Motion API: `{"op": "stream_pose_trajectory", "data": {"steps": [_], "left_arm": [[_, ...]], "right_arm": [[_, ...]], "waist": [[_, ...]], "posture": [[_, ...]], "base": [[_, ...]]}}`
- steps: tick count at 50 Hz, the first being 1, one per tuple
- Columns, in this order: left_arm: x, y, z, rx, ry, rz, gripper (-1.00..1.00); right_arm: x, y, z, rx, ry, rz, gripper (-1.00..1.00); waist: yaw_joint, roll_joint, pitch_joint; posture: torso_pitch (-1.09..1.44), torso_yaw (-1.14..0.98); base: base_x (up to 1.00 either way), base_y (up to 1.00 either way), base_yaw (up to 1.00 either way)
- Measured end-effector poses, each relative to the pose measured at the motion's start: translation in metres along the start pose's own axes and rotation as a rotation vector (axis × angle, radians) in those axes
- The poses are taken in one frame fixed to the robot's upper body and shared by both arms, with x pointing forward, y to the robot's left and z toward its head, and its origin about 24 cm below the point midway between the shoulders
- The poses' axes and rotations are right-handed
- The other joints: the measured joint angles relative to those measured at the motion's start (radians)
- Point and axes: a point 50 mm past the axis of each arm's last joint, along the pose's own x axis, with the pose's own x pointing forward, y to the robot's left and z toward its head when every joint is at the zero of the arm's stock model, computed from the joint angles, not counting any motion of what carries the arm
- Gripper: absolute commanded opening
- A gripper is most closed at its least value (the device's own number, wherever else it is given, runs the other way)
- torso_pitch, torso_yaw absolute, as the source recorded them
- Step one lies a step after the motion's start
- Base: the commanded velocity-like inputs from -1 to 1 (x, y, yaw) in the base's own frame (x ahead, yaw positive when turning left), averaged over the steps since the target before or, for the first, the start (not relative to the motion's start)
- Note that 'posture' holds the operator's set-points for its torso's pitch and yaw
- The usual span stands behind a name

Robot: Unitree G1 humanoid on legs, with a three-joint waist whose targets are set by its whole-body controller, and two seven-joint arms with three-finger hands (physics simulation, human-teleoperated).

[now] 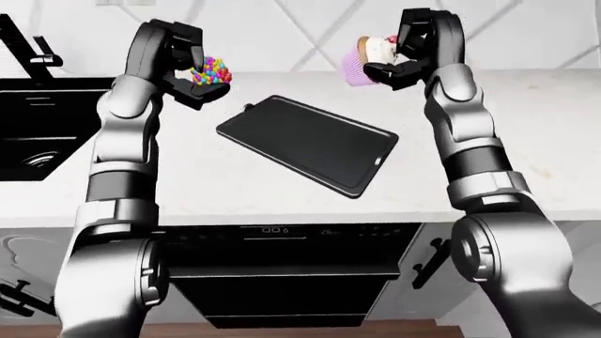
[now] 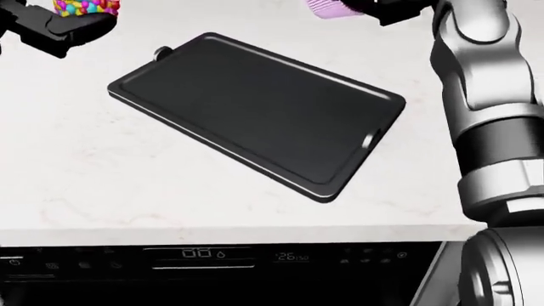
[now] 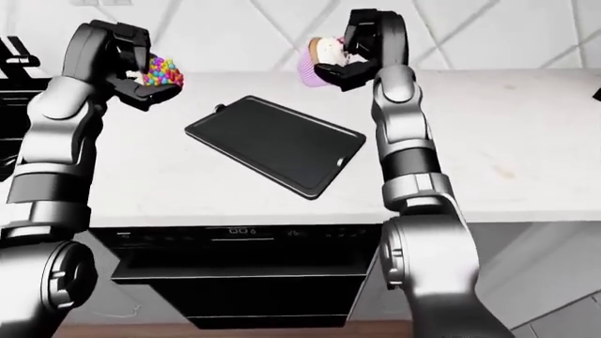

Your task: Move the dessert items from the plate to the tray.

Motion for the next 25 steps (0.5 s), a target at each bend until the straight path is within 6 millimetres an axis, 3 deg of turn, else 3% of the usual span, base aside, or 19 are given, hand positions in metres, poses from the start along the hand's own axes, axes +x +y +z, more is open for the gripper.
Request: {"op": "stream_pose_trajectory", "data": {"steps": [2,4,9,14,17,25], "left_arm": [[0.002,0.002,0.013,0.006,-0.058,0.010,-1.00],[0.002,0.001,0.018,0.007,-0.082,0.009,-1.00],[0.000,-0.014,-0.001,0.001,-0.003,-0.042,-1.00],[0.000,-0.017,-0.003,-0.005,0.023,-0.049,-1.00],[0.000,-0.014,0.002,-0.001,0.002,-0.042,-1.00],[0.000,-0.001,0.007,0.002,-0.021,0.002,-1.00]], "right_arm": [[0.002,-0.003,0.014,0.010,-0.056,-0.016,-1.00],[0.002,-0.005,0.020,0.013,-0.086,-0.021,-0.99],[-0.001,-0.008,0.000,0.011,-0.016,-0.031,-1.00],[-0.004,-0.007,-0.015,0.008,0.051,-0.027,-1.00],[-0.003,-0.008,-0.010,0.007,0.034,-0.027,-1.00],[0.001,0.002,0.009,0.005,-0.043,0.003,-0.98]], "waist": [[0.010,-0.018,0.003],[0.016,-0.050,-0.004],[0.000,-0.015,0.001],[-0.013,0.017,0.004],[-0.012,0.042,-0.002],[-0.002,0.009,-0.024]], "posture": [[0.00,0.00],[0.00,0.00],[0.00,0.00],[0.00,0.00],[0.00,0.00],[0.00,0.00]], "base": [[0.00,0.00,0.00],[0.00,0.00,0.00],[0.00,0.00,0.00],[0.09,0.00,0.00],[0.19,0.00,0.00],[0.19,0.00,0.00]]}}
